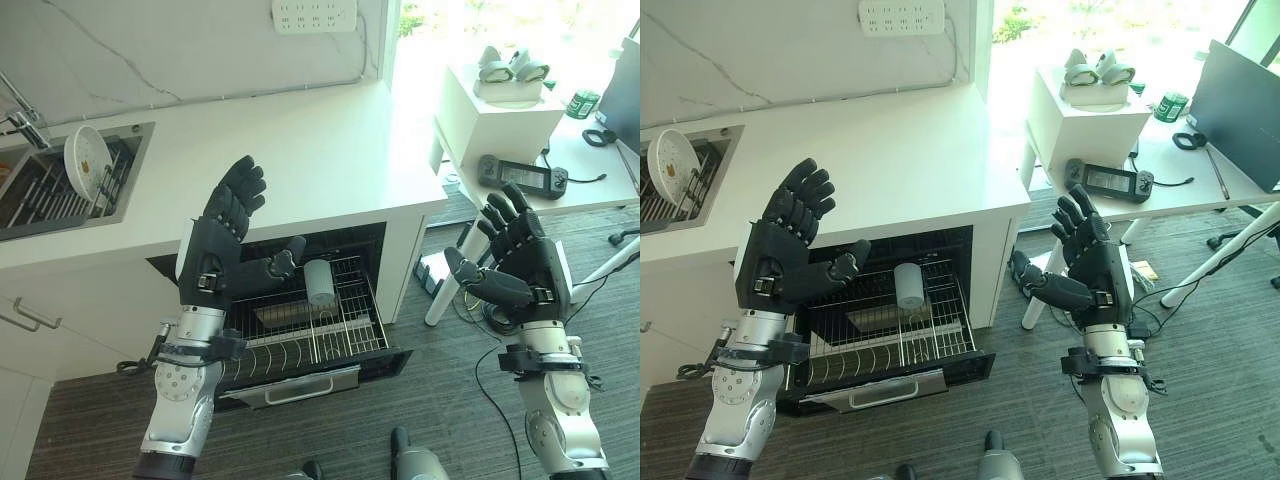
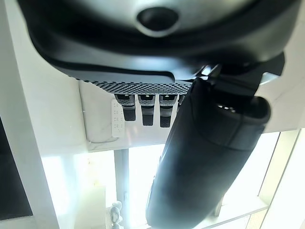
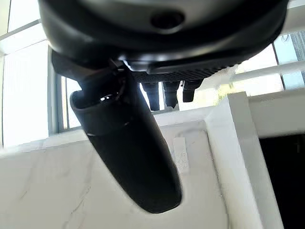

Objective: Place the dishes in the dishwasher.

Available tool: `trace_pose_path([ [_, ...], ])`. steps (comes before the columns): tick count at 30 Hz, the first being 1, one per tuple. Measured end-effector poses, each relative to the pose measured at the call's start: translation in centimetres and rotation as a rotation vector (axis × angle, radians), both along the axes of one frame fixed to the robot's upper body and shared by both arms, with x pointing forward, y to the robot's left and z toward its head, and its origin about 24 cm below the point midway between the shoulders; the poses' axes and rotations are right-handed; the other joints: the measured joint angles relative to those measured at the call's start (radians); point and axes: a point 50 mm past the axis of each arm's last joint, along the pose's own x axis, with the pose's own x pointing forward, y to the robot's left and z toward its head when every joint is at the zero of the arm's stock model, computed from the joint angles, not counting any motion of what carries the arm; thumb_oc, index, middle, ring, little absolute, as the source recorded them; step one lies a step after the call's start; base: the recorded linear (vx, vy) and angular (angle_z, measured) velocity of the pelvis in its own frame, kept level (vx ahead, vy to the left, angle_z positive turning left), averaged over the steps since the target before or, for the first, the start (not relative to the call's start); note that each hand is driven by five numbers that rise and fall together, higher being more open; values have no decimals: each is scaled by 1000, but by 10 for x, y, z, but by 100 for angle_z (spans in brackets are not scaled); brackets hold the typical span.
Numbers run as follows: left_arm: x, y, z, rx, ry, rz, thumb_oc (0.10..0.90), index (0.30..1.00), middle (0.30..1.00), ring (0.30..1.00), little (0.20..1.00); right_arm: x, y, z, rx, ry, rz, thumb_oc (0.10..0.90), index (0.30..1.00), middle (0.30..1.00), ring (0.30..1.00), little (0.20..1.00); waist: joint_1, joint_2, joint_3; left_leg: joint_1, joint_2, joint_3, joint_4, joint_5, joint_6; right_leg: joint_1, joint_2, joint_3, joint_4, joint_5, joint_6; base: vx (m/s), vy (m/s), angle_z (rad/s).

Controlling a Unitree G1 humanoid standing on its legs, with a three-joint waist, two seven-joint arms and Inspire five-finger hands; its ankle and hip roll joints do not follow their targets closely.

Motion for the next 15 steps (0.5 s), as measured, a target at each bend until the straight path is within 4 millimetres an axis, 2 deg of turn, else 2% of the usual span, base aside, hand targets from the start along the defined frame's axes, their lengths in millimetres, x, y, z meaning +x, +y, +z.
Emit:
trace_pose_path([
  [3,-5,-5,-21,2,109,-36,800,900,900,900,900,2,14,-9,19,33,118,800,900,900,900,900,57,-3,1,3,22,-33,8,-12,-20,30,15,-59,7,-33,-11,231,-128,43],
  [4,-7,-7,-27,-15,142,-48,800,900,900,900,900,2,15,-8,3,30,127,800,900,900,900,900,68,0,3,3,18,-38,-9,12,-24,43,3,-81,13,-49,-18,85,76,98],
  [5,-6,-12,-31,-44,161,-70,800,900,900,900,900,2,12,-5,-7,27,111,800,900,900,900,900,61,0,6,2,18,3,-43,51,-26,64,-33,-132,14,-59,-24,69,329,170],
  [6,-2,-24,-30,-44,159,-119,800,900,900,900,900,4,5,0,-34,18,53,800,900,900,900,900,68,-20,20,-5,56,163,-56,60,0,75,-76,-187,26,-80,-23,63,404,164],
  [7,-3,-24,-28,-40,153,-123,800,900,900,900,900,11,8,8,-39,-10,42,800,900,900,900,900,76,-18,22,-19,88,167,-42,59,2,72,-92,-198,34,-87,-17,149,520,107],
  [9,-3,-24,-26,-39,145,-118,800,900,900,900,900,19,15,25,-103,-80,44,800,900,900,900,900,65,-3,50,-17,140,47,-21,49,-18,71,-113,-187,62,-100,12,160,640,15],
  [10,-3,-23,-26,-39,145,-115,800,900,900,900,900,19,14,27,-122,-87,30,800,900,900,900,900,65,10,57,-20,180,-39,23,32,-43,71,-121,-172,70,-103,35,168,890,-12],
  [11,-2,-21,-25,-36,141,-110,800,900,900,900,900,17,10,27,-133,-80,7,800,900,900,900,900,58,14,64,-26,221,-86,48,16,-67,70,-137,-157,82,-101,60,193,924,-18],
  [12,-1,-21,-23,-36,132,-113,800,900,900,900,900,15,5,28,-137,-78,-14,800,900,900,900,900,53,19,70,-45,250,-105,77,4,-81,68,-147,-151,89,-100,80,179,881,-2],
  [13,-1,-19,-19,-40,110,-111,800,900,900,900,900,7,-12,34,-127,-94,-104,800,900,900,900,900,25,42,85,-104,332,-72,123,-8,-93,68,-201,-150,109,-92,136,217,902,11],
  [14,-1,-18,-18,-43,109,-114,800,900,900,900,900,5,-19,37,-108,-102,-146,800,900,900,900,900,14,29,93,-122,312,-45,167,-27,-215,74,-251,-135,103,-68,151,234,862,50],
  [15,7,-17,-20,-38,121,-127,800,900,900,900,900,-5,-28,37,-68,-104,-219,800,900,900,900,900,-4,0,110,-192,215,10,340,-124,-130,92,-366,-135,71,80,99,324,972,80],
])
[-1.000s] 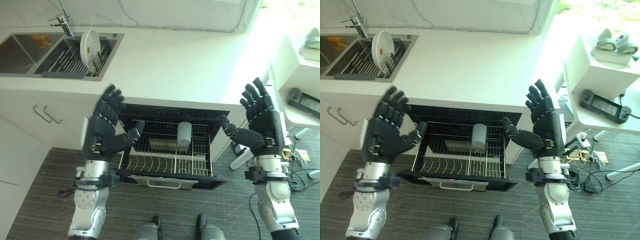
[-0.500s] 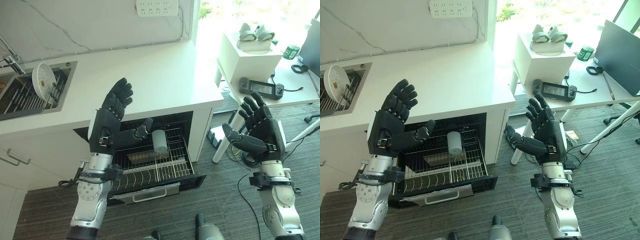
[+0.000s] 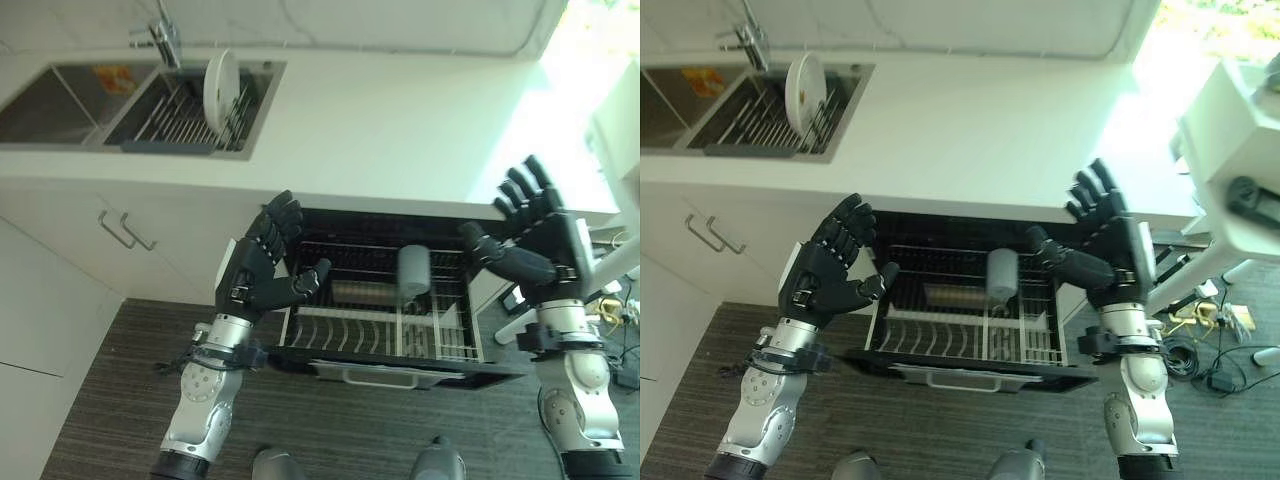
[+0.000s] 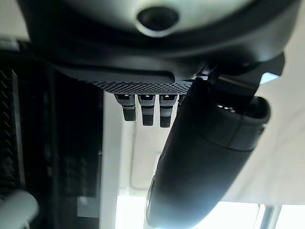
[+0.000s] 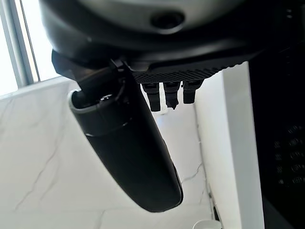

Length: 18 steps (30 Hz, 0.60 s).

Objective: Place the dishes in the dishwasher.

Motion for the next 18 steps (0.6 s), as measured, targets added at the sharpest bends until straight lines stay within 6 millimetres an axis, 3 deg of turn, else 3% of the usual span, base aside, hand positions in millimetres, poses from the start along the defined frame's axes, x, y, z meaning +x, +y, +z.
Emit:
trace_pose_path([
  [1,3,6,2,30,2,3,800,900,900,900,900,-6,3,-7,68,7,-18,800,900,900,900,900,15,-2,5,5,-95,69,70,-68,114,8,-82,5,16,134,-82,339,1018,54],
  [2,1,19,2,75,14,37,800,900,900,900,900,-9,9,-20,81,47,14,800,900,900,900,900,76,-12,22,82,-176,138,52,-77,169,19,-76,-16,-3,267,-241,379,1124,30],
  [3,-6,30,10,134,-3,50,800,900,900,900,900,-16,15,-26,146,38,12,800,900,900,900,900,73,-22,35,8,-189,172,198,-34,257,25,-121,16,-8,439,-198,300,834,-33],
  [4,-26,42,26,82,-105,119,800,900,900,900,900,-27,16,-27,186,32,0,800,900,900,900,900,103,-16,17,65,-230,235,-78,-88,319,-81,-58,-27,206,186,33,229,532,-11],
  [5,-27,53,26,49,-108,194,800,900,900,900,900,-21,18,-20,170,16,19,800,900,900,900,900,112,52,22,166,-242,180,-349,77,258,-104,362,-75,255,-127,-45,201,302,-13],
  [6,-16,58,25,44,-98,220,800,900,900,900,900,-10,24,-8,164,-34,54,800,900,900,900,900,113,20,28,200,-301,89,-387,150,94,-118,554,-51,255,-191,-183,191,192,17],
  [7,-4,53,24,8,-90,216,800,900,900,900,900,7,27,10,82,-100,104,800,900,900,900,900,99,-7,24,123,-284,51,-190,-49,261,-153,423,21,418,-267,-147,188,163,63],
  [8,18,34,39,-1,-142,143,800,900,900,900,900,1,21,23,6,-160,106,800,900,900,900,900,75,-16,36,175,-333,35,-308,26,253,-198,357,100,517,-406,-22,169,124,84],
  [9,35,17,37,-1,-117,84,800,900,900,900,900,4,16,20,-12,-138,99,800,900,900,900,900,40,2,44,265,-391,-26,-472,85,268,-263,437,106,482,-475,-128,117,166,104],
  [10,39,2,28,17,-79,9,800,900,900,900,900,4,6,11,12,-105,45,800,900,900,900,900,24,3,60,298,-445,3,-475,121,86,-323,523,69,376,-440,-288,146,291,158],
  [11,17,-10,15,20,-51,-68,800,900,900,900,900,-4,-16,-5,59,-42,-65,800,900,900,900,900,-23,-94,77,176,-542,42,-63,183,-27,-227,376,203,189,-250,-300,141,545,105],
  [12,-18,-2,8,29,-50,-71,800,900,900,900,900,-14,-29,-7,116,-57,-148,800,900,900,900,900,19,-58,54,36,-392,80,75,93,51,-161,370,263,110,-265,-259,178,676,105],
  [13,-19,5,12,74,-62,-64,800,900,900,900,900,-15,-29,-12,162,-63,-171,800,900,900,900,900,42,-94,67,-12,-334,54,-16,85,89,-48,308,284,-30,-236,-141,162,643,-14],
  [14,-20,14,15,111,-68,-48,800,900,900,900,900,-12,-26,-10,196,-88,-173,800,900,900,900,900,70,-96,61,-13,-307,4,-153,101,112,-12,295,287,-76,-214,-112,145,421,-36],
  [15,-24,27,17,136,-74,-8,800,900,900,900,900,-3,-17,-3,200,-117,-132,800,900,900,900,900,84,-71,54,-9,-262,-121,-349,151,118,-21,307,294,-53,-207,-108,122,277,-96],
  [16,-24,34,16,129,-69,31,800,900,900,900,900,4,-14,8,167,-141,-94,800,900,900,900,900,98,-19,51,35,-208,-179,-542,262,124,-27,310,281,-2,-216,-94,90,177,-103],
  [17,-21,41,14,128,-56,69,800,900,900,900,900,8,-9,11,156,-148,-69,800,900,900,900,900,99,-26,57,90,-211,-101,-563,404,108,-26,270,256,63,-250,-43,114,184,-105],
  [18,-14,50,8,113,-22,138,800,900,900,900,900,11,6,14,137,-155,0,800,900,900,900,900,98,-32,44,119,-246,-44,-546,373,157,-86,249,187,123,-289,-45,121,185,-99],
])
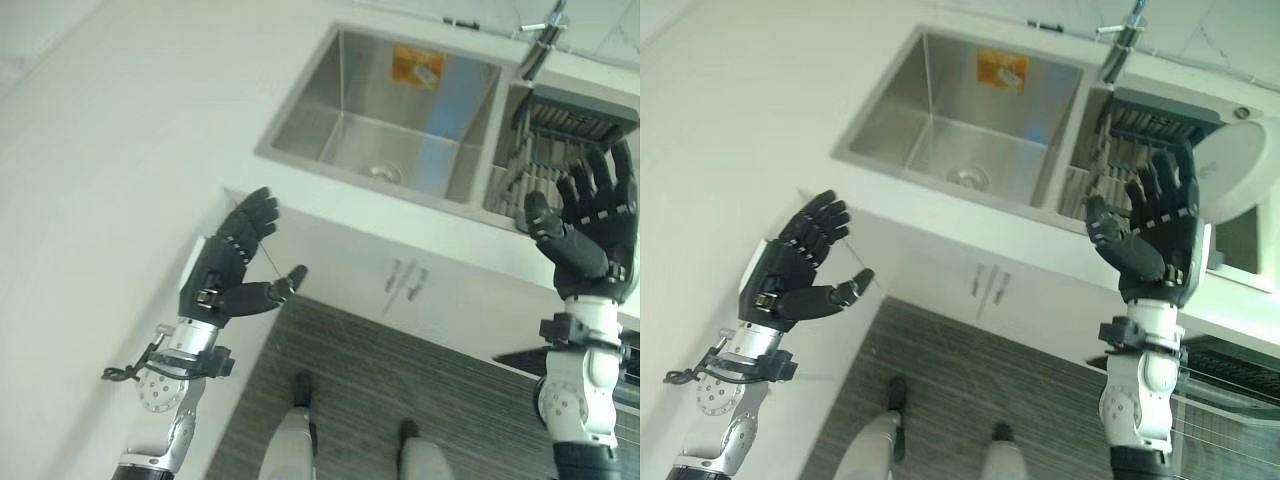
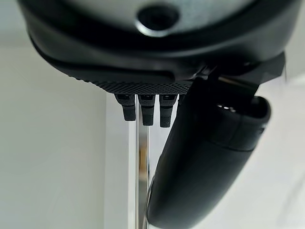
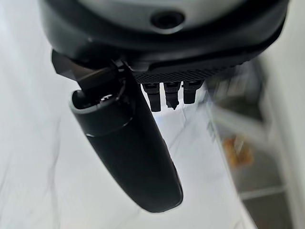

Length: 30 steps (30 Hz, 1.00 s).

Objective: Place the dishes in the dishwasher.

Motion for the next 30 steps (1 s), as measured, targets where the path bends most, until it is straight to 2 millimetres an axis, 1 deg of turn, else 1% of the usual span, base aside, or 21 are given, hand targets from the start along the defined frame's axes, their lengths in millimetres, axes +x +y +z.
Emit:
trace_pose_path([
  [1,2,1,4,18,-18,9,800,900,900,900,900,-3,7,-1,-8,-2,28,800,900,900,900,900,-3,2,-4,31,-13,31,10,-27,35,-29,30,-62,-24,11,-14,99,148,-86],
  [3,4,0,4,37,-19,7,800,900,900,900,900,-3,8,-2,-2,1,32,800,900,900,900,900,-10,0,-9,66,-41,64,10,-32,30,-58,47,-91,-25,29,-42,37,40,-43],
  [4,4,-1,4,48,-16,4,800,900,900,900,900,-3,8,-2,-4,2,31,800,900,900,900,900,-13,4,-14,76,-48,74,11,-36,25,-72,52,-94,-19,35,-51,28,9,-16],
  [5,2,-2,1,68,-8,2,800,900,900,900,900,-4,7,-4,-2,12,27,800,900,900,900,900,-33,8,-43,80,-66,79,11,-49,23,-97,59,-99,-12,37,-54,18,-14,-5],
  [6,2,-3,0,74,-4,-1,800,900,900,900,900,-6,6,-6,-2,20,23,800,900,900,900,900,-35,8,-63,81,-74,88,11,-67,24,-108,61,-104,-4,39,-57,0,0,0],
  [8,1,-2,-1,74,1,3,800,900,900,900,900,-6,6,-8,-1,26,23,800,900,900,900,900,-32,6,-78,94,-84,100,11,-88,51,-107,62,-114,1,42,-62,-1,-23,-8],
  [11,-1,-2,-4,81,13,6,800,900,900,900,900,-6,6,-7,-2,24,24,800,900,900,900,900,-28,2,-89,94,-100,100,11,-92,56,-104,59,-114,-8,45,-66,-6,-30,-2],
  [13,-3,-1,-8,109,33,8,800,900,900,900,900,-6,6,-8,-1,29,22,800,900,900,900,900,-27,0,-91,94,-110,100,15,-102,66,-88,56,-113,-46,71,-67,-4,-17,0],
  [14,-5,-1,-11,116,46,10,800,900,900,900,900,-6,6,-8,-1,29,23,800,900,900,900,900,-24,-4,-95,94,-113,100,22,-126,74,-81,55,-113,-69,94,-67,-4,-33,-6],
  [15,-9,1,-16,128,69,15,800,900,900,900,900,-6,6,-10,1,35,24,800,900,900,900,900,-21,-20,-104,92,-125,107,37,-151,98,-68,55,-112,-101,131,-63,-2,-33,-13],
  [16,-10,0,-27,126,111,19,800,900,900,900,900,-5,5,-12,-4,47,21,800,900,900,900,900,-18,-6,-109,84,-113,109,58,-158,86,-64,61,-111,-111,137,-57,-1,-36,-15],
  [17,-13,0,-32,124,121,32,800,900,900,900,900,-6,3,-13,-4,55,17,800,900,900,900,900,-19,6,-116,74,-97,109,78,-169,75,-60,76,-111,-126,141,-64,-1,-32,-16],
  [18,-15,1,-35,124,135,36,800,900,900,900,900,-7,2,-14,-5,61,12,800,900,900,900,900,-19,14,-121,70,-83,107,90,-178,62,-55,90,-112,-135,140,-66,-1,-24,-15],
  [20,-18,3,-43,131,153,50,800,900,900,900,900,-9,-2,-14,-23,69,-1,800,900,900,900,900,-17,29,-135,56,-58,102,118,-195,46,-54,114,-114,-141,136,-83,2,-6,-8],
  [21,-18,4,-44,130,157,53,800,900,900,900,900,-10,-4,-14,-34,73,-4,800,900,900,900,900,-17,33,-139,52,-52,100,124,-197,45,-56,120,-114,-141,135,-85,0,0,0],
  [23,-19,4,-46,129,163,55,800,900,900,900,900,-10,-7,-12,-48,80,-15,800,900,900,900,900,-19,38,-147,41,-39,97,138,-201,46,-61,133,-115,-140,133,-89,34,39,-2],
  [27,-20,3,-47,124,155,48,800,900,900,900,900,-11,-8,-14,-41,88,-27,800,900,900,900,900,-26,36,-151,43,-29,108,135,-194,46,-62,142,-125,-150,141,-88,19,46,-7],
  [29,-22,4,-46,124,145,48,800,900,900,900,900,-11,-7,-14,-38,90,-24,800,900,900,900,900,-17,35,-151,45,-17,129,135,-191,46,-47,143,-158,-198,163,-97,-97,-88,-30],
  [30,-22,4,-44,127,139,50,800,900,900,900,900,-11,-6,-15,-33,91,-22,800,900,900,900,900,-13,35,-150,45,-2,139,137,-190,48,-31,137,-185,-227,181,-99,-174,-250,-35],
])
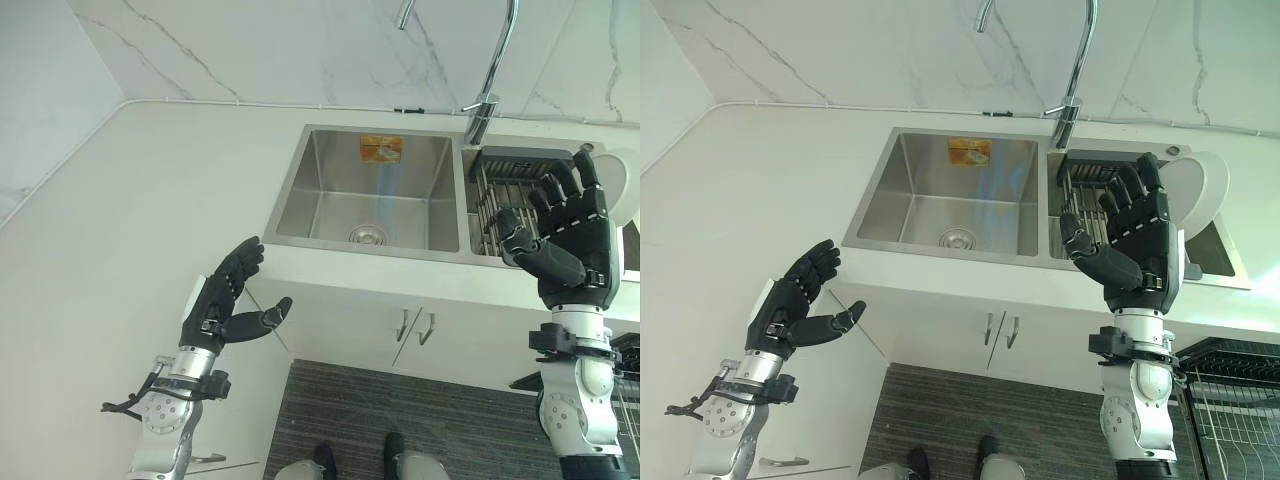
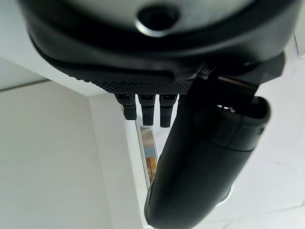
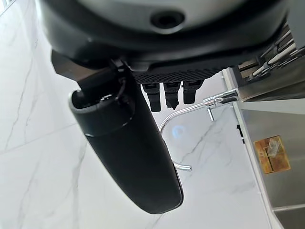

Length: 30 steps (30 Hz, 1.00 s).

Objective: Place the dishes in the dishwasher.

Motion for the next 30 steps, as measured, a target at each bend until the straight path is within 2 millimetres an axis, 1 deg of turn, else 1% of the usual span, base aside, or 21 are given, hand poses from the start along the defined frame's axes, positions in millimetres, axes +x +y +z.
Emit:
trace_pose_path([
  [2,3,2,4,15,-12,4,800,900,900,900,900,1,3,-2,2,5,12,800,900,900,900,900,3,-1,11,-6,29,0,31,-3,4,4,-17,5,40,3,9,-162,-400,-19],
  [3,9,-2,5,7,-22,4,800,900,900,900,900,2,3,-3,-5,1,17,800,900,900,900,900,4,4,21,-11,39,-16,54,-9,-3,-27,-49,17,161,-33,33,-105,-519,-2],
  [4,14,-6,6,-4,-39,7,800,900,900,900,900,3,4,-8,-6,12,22,800,900,900,900,900,9,8,23,-10,51,-20,55,-9,-17,-38,-102,22,214,-51,48,-88,-606,-4],
  [7,15,-5,19,-21,-131,46,800,900,900,900,900,6,15,-16,10,20,74,800,900,900,900,900,14,-35,49,-22,73,-27,82,-13,-72,-46,-279,138,198,-61,101,-99,-689,-6],
  [8,16,-4,21,-25,-142,60,800,900,900,900,900,6,17,-16,15,16,84,800,900,900,900,900,14,-37,59,-32,93,-42,99,-14,-96,-44,-301,160,193,-50,122,-73,-715,-2],
  [10,15,2,29,-26,-180,94,800,900,900,900,900,10,22,-13,21,5,107,800,900,900,900,900,42,-48,81,-40,166,-47,118,-8,-159,-42,-294,143,160,-47,139,-47,-633,-26],
  [11,10,8,36,-19,-207,121,800,900,900,900,900,14,27,-9,16,-4,126,800,900,900,900,900,52,-67,84,-40,210,-54,109,4,-197,-37,-266,93,147,-51,139,-21,-655,-32],
  [12,8,11,39,-25,-225,141,800,900,900,900,900,16,26,-4,-6,-15,133,800,900,900,900,900,52,-57,96,-36,260,-81,86,29,-233,-33,-208,78,161,-24,177,-23,-622,-4],
  [13,4,10,38,-35,-224,147,800,900,900,900,900,18,24,1,-33,-13,133,800,900,900,900,900,43,-13,114,-21,330,-120,25,72,-183,-33,-123,32,209,-72,124,-43,-561,25],
  [15,0,4,34,-38,-207,112,800,900,900,900,900,9,13,-1,-48,15,99,800,900,900,900,900,34,-39,120,-32,367,-124,-81,325,-8,-77,-70,14,285,-153,19,-68,-429,52],
  [16,0,-4,28,-52,-184,78,800,900,900,900,900,5,8,-2,-36,22,67,800,900,900,900,900,32,-60,124,-55,340,-89,-28,274,-37,-73,-69,-22,268,-155,-17,-35,-335,72],
  [18,2,-22,19,-55,-146,-4,800,900,900,900,900,-1,-2,-6,-17,39,9,800,900,900,900,900,2,-59,123,-78,219,-19,100,118,-97,-24,-49,-69,181,-120,-31,24,-147,59],
  [20,3,-35,23,-20,-167,-62,800,900,900,900,900,3,2,-4,4,28,5,800,900,900,900,900,-20,-36,122,-71,69,25,176,-33,-83,15,52,-91,81,-73,-80,134,-7,-8],
  [21,2,-34,24,-16,-168,-47,800,900,900,900,900,6,13,-6,10,33,42,800,900,900,900,900,-20,-46,126,-80,-1,-77,169,-51,-72,31,97,-41,44,-52,-114,165,40,-131],
  [22,-9,-25,17,-20,-138,13,800,900,900,900,900,19,32,-1,16,11,113,800,900,900,900,900,21,-68,133,-83,-179,-352,148,-82,-8,38,121,77,-7,-19,-86,131,34,-266],
  [23,-21,-19,7,-35,-101,75,800,900,900,900,900,25,45,6,-27,-10,180,800,900,900,900,900,65,18,139,-98,-208,-482,116,-64,21,23,149,97,44,-70,44,76,33,-224],
  [24,-11,-16,9,-47,-120,105,800,900,900,900,900,11,30,7,-70,-7,143,800,900,900,900,900,11,107,123,-155,-46,-349,183,-72,-28,85,123,59,66,-109,-82,92,52,-109],
  [26,-2,-12,18,-37,-166,115,800,900,900,900,900,1,14,-3,-51,34,67,800,900,900,900,900,-11,54,105,-158,0,-273,161,-55,-56,86,62,48,94,-129,-70,76,43,36],
  [27,-2,-12,21,-36,-186,115,800,900,900,900,900,1,10,-1,-46,28,46,800,900,900,900,900,-14,50,90,-139,30,-275,114,-33,-82,85,51,50,102,-131,-52,52,13,20],
  [28,-2,-11,20,-30,-182,115,800,900,900,900,900,2,10,4,-46,0,41,800,900,900,900,900,-11,50,75,-98,60,-276,51,43,-121,71,46,55,138,-161,-22,69,10,1],
  [30,-8,-3,2,-8,-102,148,800,900,900,900,900,4,24,-3,-19,7,95,800,900,900,900,900,39,-13,43,-90,3,-244,47,37,-89,63,-22,60,149,-178,11,59,12,0],
])
